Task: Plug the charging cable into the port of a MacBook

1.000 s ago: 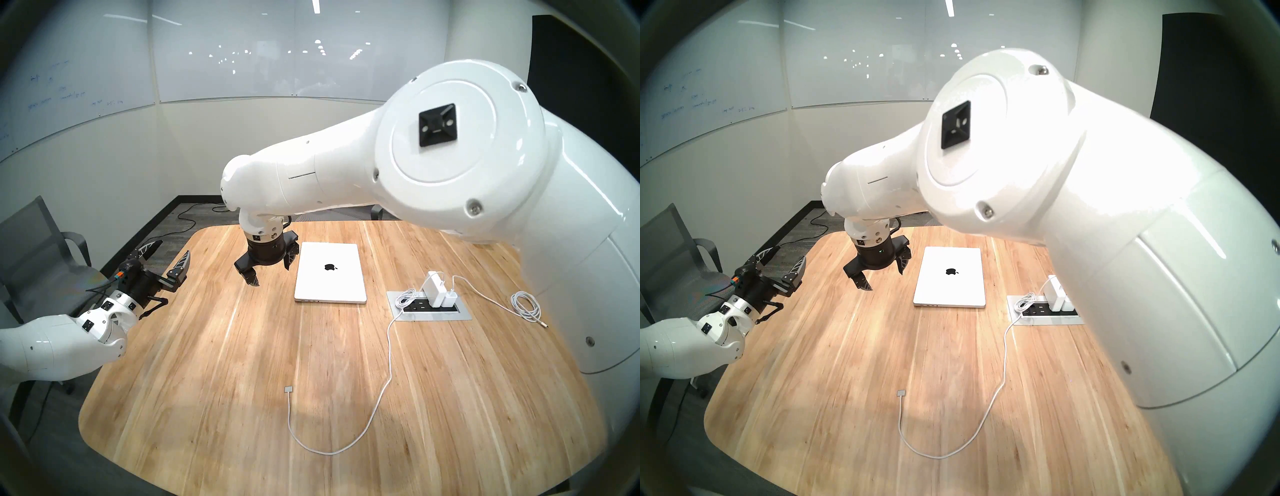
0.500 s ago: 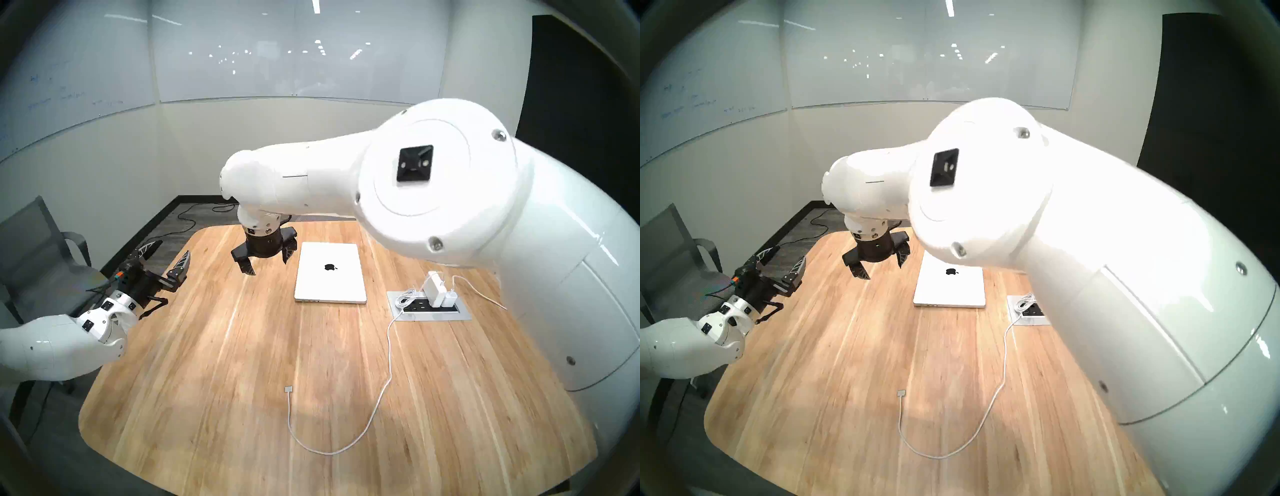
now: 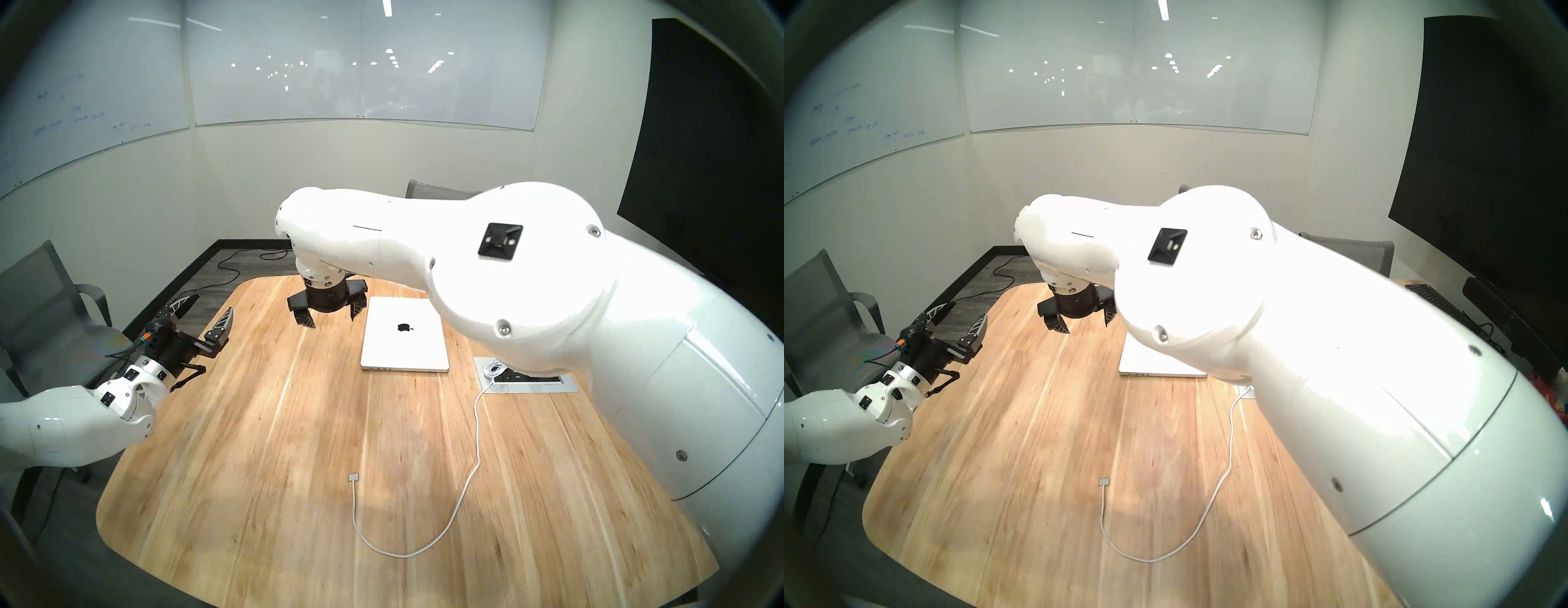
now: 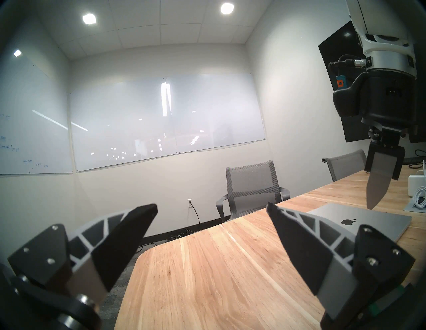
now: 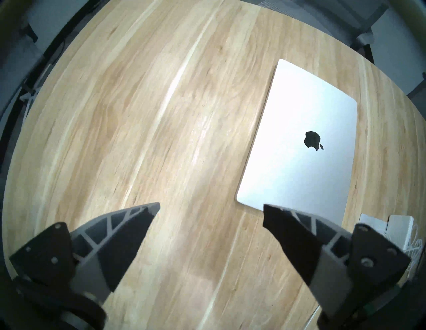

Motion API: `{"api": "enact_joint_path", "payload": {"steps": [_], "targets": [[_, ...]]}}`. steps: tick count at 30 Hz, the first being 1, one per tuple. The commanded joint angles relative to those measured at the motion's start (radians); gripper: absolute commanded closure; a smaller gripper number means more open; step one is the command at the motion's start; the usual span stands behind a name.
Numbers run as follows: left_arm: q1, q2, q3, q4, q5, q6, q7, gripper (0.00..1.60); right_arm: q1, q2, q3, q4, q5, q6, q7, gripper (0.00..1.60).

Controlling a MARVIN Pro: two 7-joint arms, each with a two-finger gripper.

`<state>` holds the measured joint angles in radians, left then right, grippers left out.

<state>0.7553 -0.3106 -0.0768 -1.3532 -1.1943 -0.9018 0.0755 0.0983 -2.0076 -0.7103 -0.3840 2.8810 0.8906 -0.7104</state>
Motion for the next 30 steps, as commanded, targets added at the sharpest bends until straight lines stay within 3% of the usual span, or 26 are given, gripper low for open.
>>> {"api": "enact_joint_path", "payload": {"steps": [1,4,13,30], "targets": [[-0.015,0.001,-0.013,-0.002,0.000,-0.006,0.001,0.00,-0.029,0.000,0.106,0.045,-0.001,-0.050,-0.119,0.00],[-0.015,0.001,-0.013,-0.002,0.000,-0.007,0.001,0.00,-0.037,0.000,0.161,0.047,-0.001,-0.070,-0.183,0.00],[-0.016,0.001,-0.013,-0.002,0.000,-0.007,0.001,0.00,-0.048,0.000,0.241,0.050,-0.001,-0.097,-0.277,0.00],[-0.016,0.001,-0.013,-0.002,0.001,-0.007,0.001,0.00,-0.061,0.000,0.318,0.056,-0.001,-0.110,-0.335,0.00]]}}
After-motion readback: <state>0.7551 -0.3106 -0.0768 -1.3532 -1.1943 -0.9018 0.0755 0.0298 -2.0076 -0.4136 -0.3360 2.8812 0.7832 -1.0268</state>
